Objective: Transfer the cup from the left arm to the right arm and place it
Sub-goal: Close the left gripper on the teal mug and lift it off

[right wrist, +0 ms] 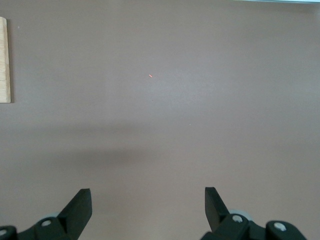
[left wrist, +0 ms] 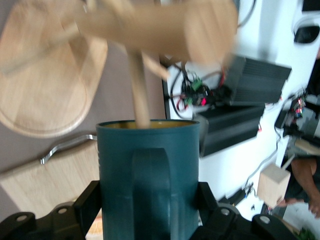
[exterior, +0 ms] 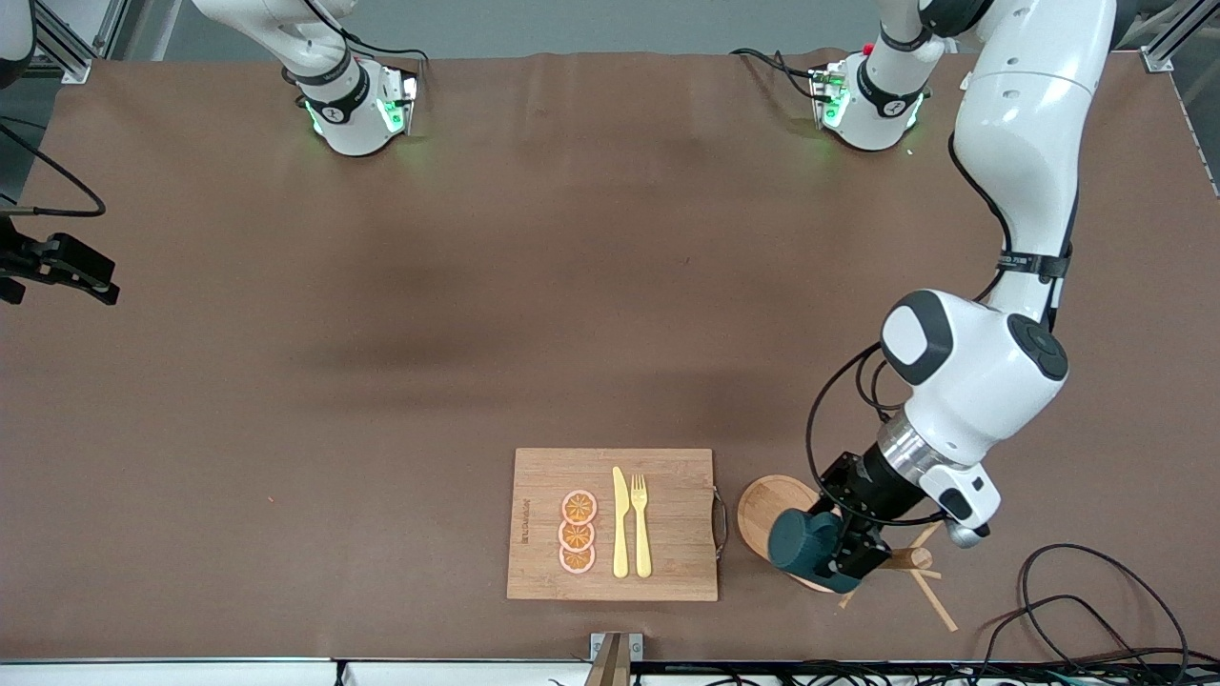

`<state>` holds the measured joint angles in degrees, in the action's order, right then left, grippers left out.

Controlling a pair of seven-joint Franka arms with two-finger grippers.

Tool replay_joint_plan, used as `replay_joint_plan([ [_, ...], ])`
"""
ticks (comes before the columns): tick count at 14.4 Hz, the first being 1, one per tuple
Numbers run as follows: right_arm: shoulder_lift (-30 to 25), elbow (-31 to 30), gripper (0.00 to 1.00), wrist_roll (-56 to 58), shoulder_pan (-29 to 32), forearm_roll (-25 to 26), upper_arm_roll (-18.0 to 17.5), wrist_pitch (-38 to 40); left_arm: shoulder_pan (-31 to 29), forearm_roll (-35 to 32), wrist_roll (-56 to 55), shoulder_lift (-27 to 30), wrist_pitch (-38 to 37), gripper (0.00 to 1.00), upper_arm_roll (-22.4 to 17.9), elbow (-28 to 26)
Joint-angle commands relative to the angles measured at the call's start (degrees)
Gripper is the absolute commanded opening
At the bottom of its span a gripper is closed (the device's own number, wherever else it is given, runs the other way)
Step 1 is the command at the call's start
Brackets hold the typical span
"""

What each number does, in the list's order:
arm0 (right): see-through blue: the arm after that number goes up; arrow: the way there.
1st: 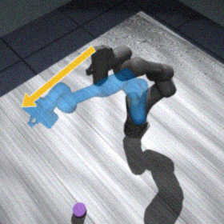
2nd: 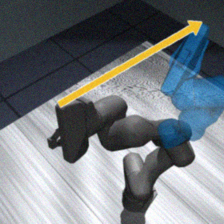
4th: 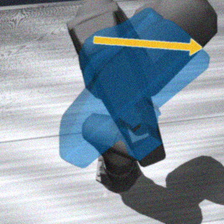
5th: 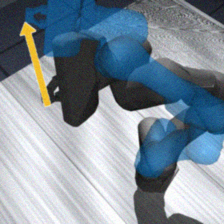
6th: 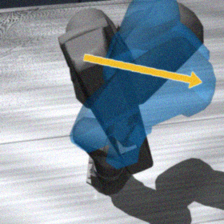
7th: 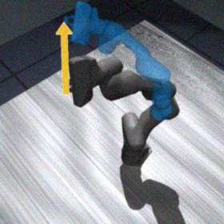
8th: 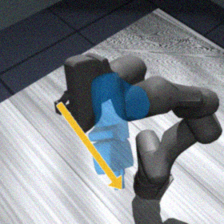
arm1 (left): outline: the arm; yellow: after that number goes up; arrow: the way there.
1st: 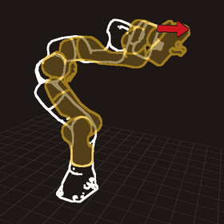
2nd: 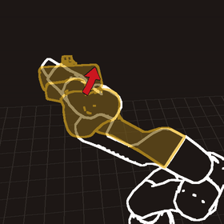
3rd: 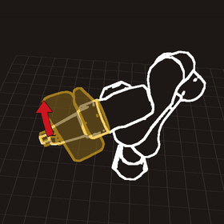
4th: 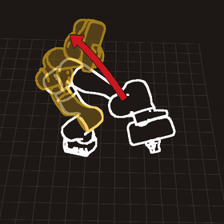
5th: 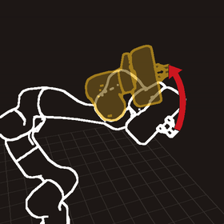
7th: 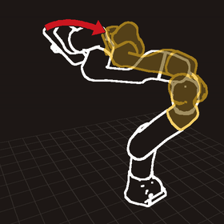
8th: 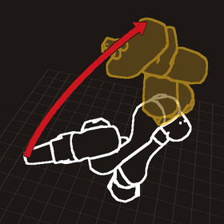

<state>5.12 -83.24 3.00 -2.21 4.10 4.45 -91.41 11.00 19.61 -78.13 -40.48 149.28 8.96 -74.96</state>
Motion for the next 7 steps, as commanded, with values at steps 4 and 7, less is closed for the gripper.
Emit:
replay_joint_plan([
  [4,-0.1,0.1,1.0,0.1,-0.2,0.2,0.1,0.4,5.4,-9.6,-0.4,6.4,-9.2,0.51,-0.4,-0.9],
  [7,0.1,0.0,1.0,0.7,-0.1,0.2,0.0,0.3,9.9,-19.1,-2.4,6.5,-11.3,0.5,-0.4,-1.1],
])
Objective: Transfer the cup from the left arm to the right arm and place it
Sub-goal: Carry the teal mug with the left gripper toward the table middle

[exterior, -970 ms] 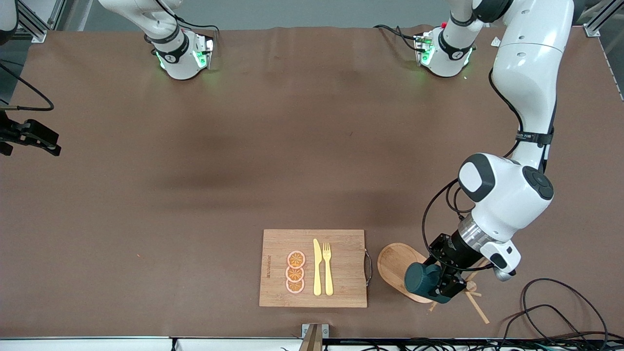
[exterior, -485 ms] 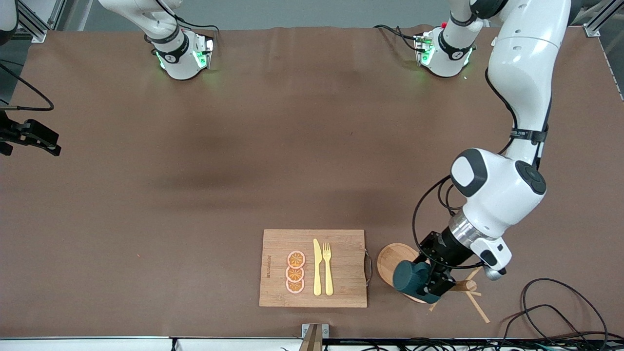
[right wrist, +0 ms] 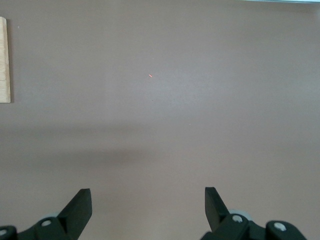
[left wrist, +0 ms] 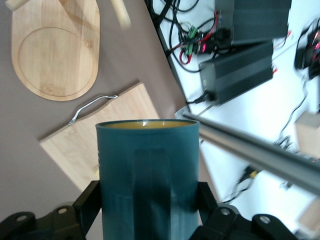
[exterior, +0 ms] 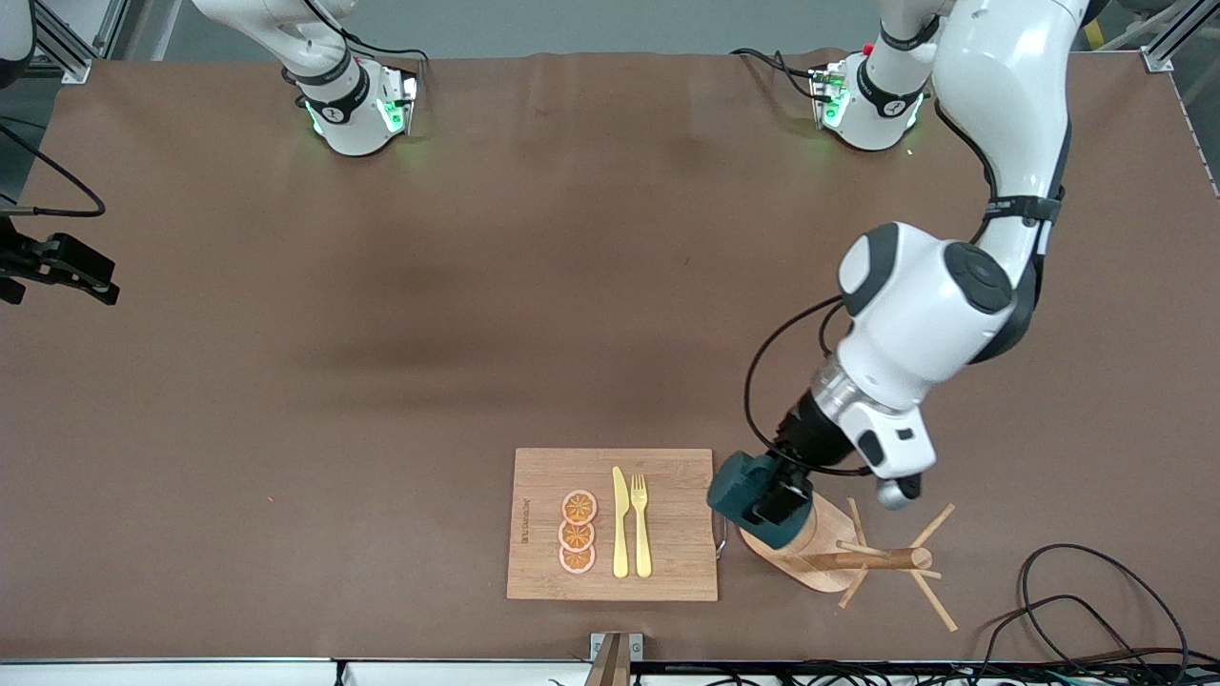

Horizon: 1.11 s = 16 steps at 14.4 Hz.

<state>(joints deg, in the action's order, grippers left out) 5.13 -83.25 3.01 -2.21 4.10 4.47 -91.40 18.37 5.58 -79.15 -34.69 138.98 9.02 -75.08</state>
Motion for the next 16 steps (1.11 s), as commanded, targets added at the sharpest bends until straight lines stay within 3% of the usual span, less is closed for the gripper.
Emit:
replay_joint_plan([
  [1,0.1,0.0,1.0,0.7,-0.1,0.2,0.0,0.3,4.3,-9.5,-1.4,0.3,-1.4,0.49,-0.5,-0.9],
  [11,0.1,0.1,1.0,0.7,-0.1,0.2,0.0,0.3,22.1,-35.9,-7.3,-4.7,-2.5,0.47,-3.8,-0.6],
  [16,0.1,0.0,1.0,0.6,-0.2,0.2,0.0,1.8,27.7,-38.1,-9.1,-7.5,-2.5,0.47,-6.3,-0.3],
])
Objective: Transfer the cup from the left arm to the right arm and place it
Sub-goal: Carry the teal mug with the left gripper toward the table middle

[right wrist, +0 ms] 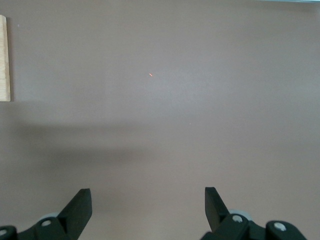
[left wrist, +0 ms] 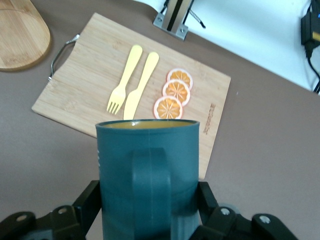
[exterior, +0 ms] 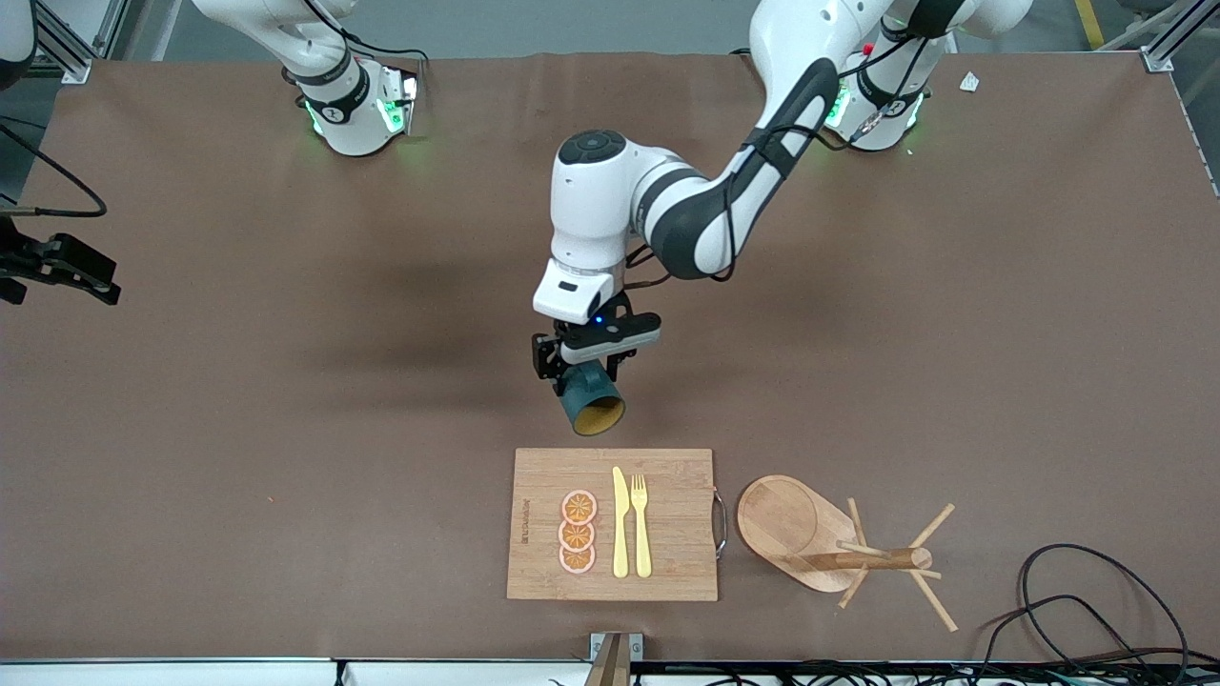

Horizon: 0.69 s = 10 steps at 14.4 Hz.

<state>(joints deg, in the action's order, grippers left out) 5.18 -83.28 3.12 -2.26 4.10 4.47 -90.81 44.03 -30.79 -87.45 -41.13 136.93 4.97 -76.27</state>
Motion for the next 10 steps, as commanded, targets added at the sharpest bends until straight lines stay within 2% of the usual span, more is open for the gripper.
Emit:
replay_joint_plan([
  [1,0.0,0.0,1.0,0.6,-0.2,0.2,0.0,1.2,3.3,-1.9,-0.8,-1.7,-0.4,0.47,-3.5,1.0],
  [4,0.0,0.1,1.0,0.7,-0.3,0.4,0.0,1.0,9.0,-2.0,-0.8,-2.4,-0.5,0.47,-7.5,1.1],
  [8,0.0,0.0,1.0,0.8,0.1,0.2,0.0,1.3,22.6,-2.6,-7.5,-7.4,-0.4,0.47,-19.2,1.4],
  [10,0.0,0.0,1.0,0.7,0.2,0.3,0.0,1.3,27.6,-3.2,-9.5,-9.1,-0.4,0.47,-23.6,1.6],
])
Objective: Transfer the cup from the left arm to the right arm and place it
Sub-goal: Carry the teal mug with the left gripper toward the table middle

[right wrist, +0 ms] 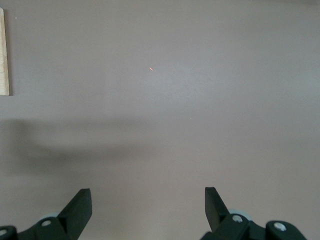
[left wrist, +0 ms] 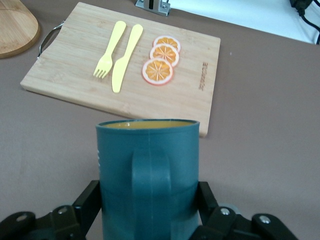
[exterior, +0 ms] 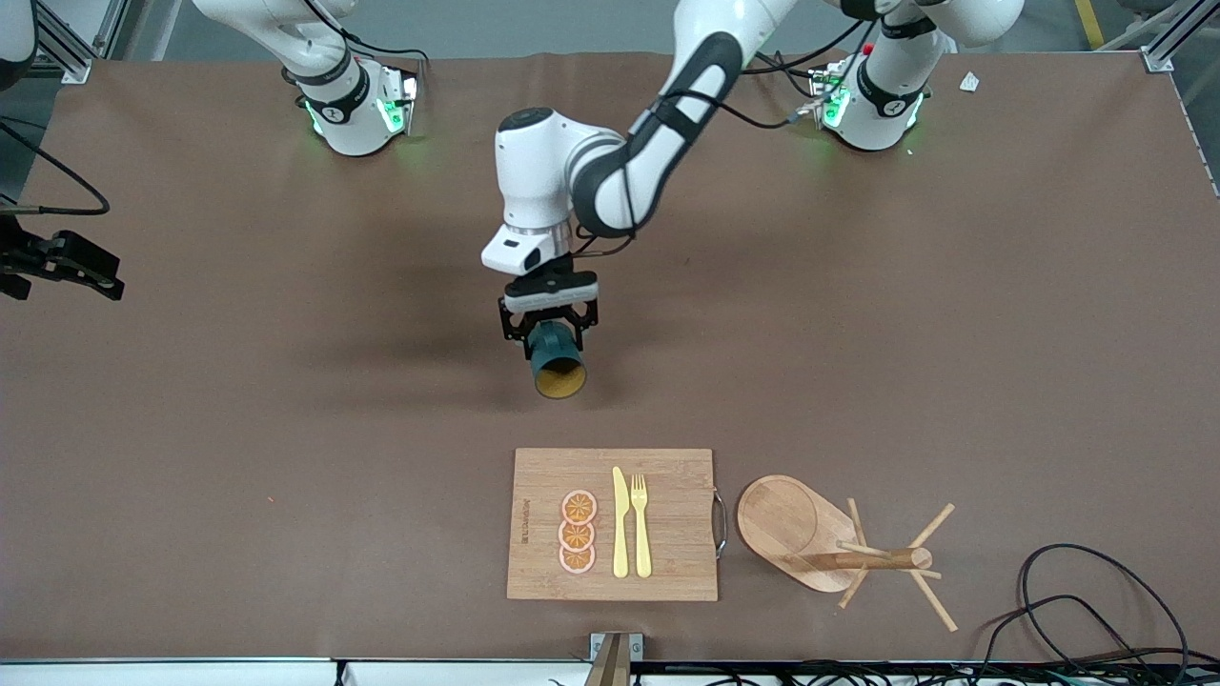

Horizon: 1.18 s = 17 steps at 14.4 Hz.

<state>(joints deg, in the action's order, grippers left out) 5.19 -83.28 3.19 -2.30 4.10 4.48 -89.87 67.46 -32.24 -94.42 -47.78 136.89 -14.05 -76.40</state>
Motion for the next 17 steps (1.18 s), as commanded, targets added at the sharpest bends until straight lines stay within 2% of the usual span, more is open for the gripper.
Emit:
replay_joint_plan([
  [1,0.0,0.0,1.0,0.6,0.2,0.3,0.0,0.5,6.1,-3.2,-4.1,-3.4,-0.4,0.47,-6.1,1.7],
  [3,0.0,0.0,1.0,0.6,0.3,0.3,0.0,0.5,8.6,-8.9,-10.1,-5.0,-0.7,0.47,-6.9,1.7],
  [7,0.0,0.0,1.0,0.7,0.4,0.3,0.0,0.6,12.9,-25.1,-25.2,-9.3,-6.4,0.47,-6.7,1.6],
  [11,0.0,0.0,1.0,1.6,0.4,0.3,0.1,1.7,16.0,-33.2,-31.8,-12.2,-12.2,0.47,-6.5,1.5],
  [13,0.0,0.0,1.0,1.7,0.4,0.3,0.1,1.6,17.7,-34.0,-34.8,-13.5,-12.9,0.48,-6.5,1.4],
  [17,0.0,0.1,1.0,1.5,0.0,0.3,0.1,1.7,19.4,-39.7,-42.5,-16.2,-16.3,0.48,-6.3,1.3],
])
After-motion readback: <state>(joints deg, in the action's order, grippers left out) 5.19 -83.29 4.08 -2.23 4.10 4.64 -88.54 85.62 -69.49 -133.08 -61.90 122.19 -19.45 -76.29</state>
